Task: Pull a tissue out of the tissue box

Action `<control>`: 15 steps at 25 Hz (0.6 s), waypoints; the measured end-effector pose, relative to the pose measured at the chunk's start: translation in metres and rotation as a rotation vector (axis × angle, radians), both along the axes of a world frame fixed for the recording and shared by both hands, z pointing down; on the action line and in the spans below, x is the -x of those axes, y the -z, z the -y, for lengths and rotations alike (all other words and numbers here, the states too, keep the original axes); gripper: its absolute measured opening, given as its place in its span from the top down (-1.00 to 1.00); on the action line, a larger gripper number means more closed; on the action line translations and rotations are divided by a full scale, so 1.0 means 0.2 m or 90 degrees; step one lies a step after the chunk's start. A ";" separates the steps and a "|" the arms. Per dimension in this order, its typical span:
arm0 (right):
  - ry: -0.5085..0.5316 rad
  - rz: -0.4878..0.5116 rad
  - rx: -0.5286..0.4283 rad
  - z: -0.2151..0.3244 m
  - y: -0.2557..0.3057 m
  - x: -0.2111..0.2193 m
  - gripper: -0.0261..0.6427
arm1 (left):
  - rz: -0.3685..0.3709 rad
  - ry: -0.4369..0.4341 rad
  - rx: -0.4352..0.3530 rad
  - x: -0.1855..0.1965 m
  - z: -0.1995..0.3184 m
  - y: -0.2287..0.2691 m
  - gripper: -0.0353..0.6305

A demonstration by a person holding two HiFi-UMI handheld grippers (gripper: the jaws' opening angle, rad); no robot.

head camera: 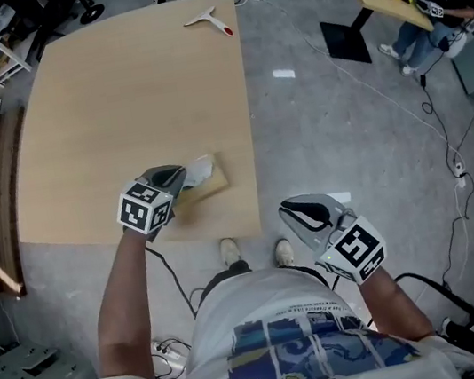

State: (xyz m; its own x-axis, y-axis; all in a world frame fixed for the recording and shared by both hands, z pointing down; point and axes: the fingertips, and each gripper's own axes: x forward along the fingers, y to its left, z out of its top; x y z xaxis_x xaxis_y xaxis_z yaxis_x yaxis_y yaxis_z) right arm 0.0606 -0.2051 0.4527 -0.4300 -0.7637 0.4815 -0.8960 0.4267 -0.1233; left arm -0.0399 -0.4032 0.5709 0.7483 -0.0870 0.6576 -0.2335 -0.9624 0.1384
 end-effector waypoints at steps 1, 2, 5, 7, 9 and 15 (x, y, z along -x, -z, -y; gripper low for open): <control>0.002 0.001 -0.001 -0.01 0.00 -0.01 0.87 | -0.001 0.007 -0.003 0.01 0.00 0.01 0.88; 0.005 0.002 -0.002 -0.02 0.01 -0.01 0.87 | -0.003 0.013 -0.005 0.01 0.00 0.03 0.88; 0.012 0.003 -0.007 -0.05 0.01 -0.03 0.87 | -0.008 0.031 -0.013 0.02 -0.01 0.07 0.87; 0.017 0.003 -0.010 -0.07 0.01 -0.05 0.87 | -0.011 0.041 -0.020 0.02 -0.02 0.10 0.88; 0.023 0.004 -0.013 -0.09 0.01 -0.06 0.87 | -0.014 0.050 -0.027 0.02 -0.03 0.12 0.87; 0.043 0.004 -0.023 -0.14 0.03 -0.09 0.87 | -0.019 0.075 -0.049 0.03 -0.07 0.20 0.88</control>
